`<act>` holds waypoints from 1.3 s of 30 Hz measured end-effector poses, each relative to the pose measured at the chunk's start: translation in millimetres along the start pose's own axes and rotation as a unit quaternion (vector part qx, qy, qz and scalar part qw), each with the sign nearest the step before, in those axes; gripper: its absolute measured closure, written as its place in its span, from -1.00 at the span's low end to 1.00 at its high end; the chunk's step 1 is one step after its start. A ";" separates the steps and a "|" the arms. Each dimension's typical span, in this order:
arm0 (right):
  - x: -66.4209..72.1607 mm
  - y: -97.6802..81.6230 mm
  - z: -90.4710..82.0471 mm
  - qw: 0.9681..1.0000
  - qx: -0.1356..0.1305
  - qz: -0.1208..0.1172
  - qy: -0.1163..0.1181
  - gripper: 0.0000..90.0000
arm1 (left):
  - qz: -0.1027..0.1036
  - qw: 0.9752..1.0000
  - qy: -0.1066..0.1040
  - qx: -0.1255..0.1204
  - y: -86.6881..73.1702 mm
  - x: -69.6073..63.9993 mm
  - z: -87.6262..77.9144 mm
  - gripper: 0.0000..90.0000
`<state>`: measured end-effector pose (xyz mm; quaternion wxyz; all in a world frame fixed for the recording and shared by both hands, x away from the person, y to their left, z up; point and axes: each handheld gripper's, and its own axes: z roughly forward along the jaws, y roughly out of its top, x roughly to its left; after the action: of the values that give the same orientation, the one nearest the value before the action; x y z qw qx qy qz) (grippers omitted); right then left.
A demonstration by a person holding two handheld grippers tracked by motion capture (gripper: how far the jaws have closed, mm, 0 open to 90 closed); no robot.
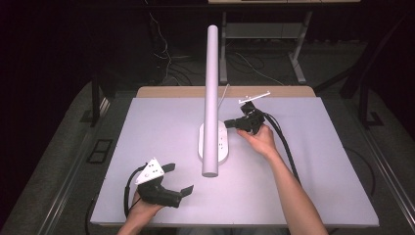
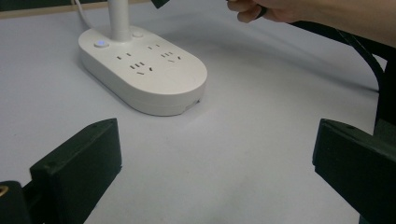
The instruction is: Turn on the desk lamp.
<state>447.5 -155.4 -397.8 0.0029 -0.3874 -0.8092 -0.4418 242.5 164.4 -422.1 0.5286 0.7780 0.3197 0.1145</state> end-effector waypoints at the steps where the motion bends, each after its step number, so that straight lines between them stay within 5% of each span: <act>1: 0.9 0.1 -2.9 1.000 -0.001 -0.002 0.000 0.99 | 0.000 1.000 0.000 0.000 0.0 0.0 0.0 -0.99; 13: 8.1 -9.1 -42.0 1.000 -0.014 -0.018 -0.002 0.95 | 0.000 1.000 0.000 0.000 0.1 -0.3 0.9 -0.99; 15: 11.0 -13.3 -50.8 1.000 -0.011 -0.016 -0.003 0.69 | 0.001 1.000 0.000 0.001 0.1 -0.1 1.3 -0.99; 24: 20.8 -28.5 -74.4 1.000 -0.021 -0.013 -0.007 0.23 | 0.001 1.000 -0.001 0.001 0.2 -1.0 2.2 -0.99; 33: 30.3 -45.6 -93.3 0.999 -0.025 -0.006 -0.022 -0.55 | 0.002 1.000 -0.001 0.000 0.3 -1.6 2.4 -0.99; 39: 38.6 -58.1 -107.1 0.999 -0.030 -0.018 -0.032 -0.84 | 0.001 1.000 -0.002 0.000 0.3 -2.0 3.0 -0.99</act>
<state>347.8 -226.1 -360.5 -0.0424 -0.3868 -0.8020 -0.4532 242.6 160.8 -422.8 0.5287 0.7788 0.3179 0.1137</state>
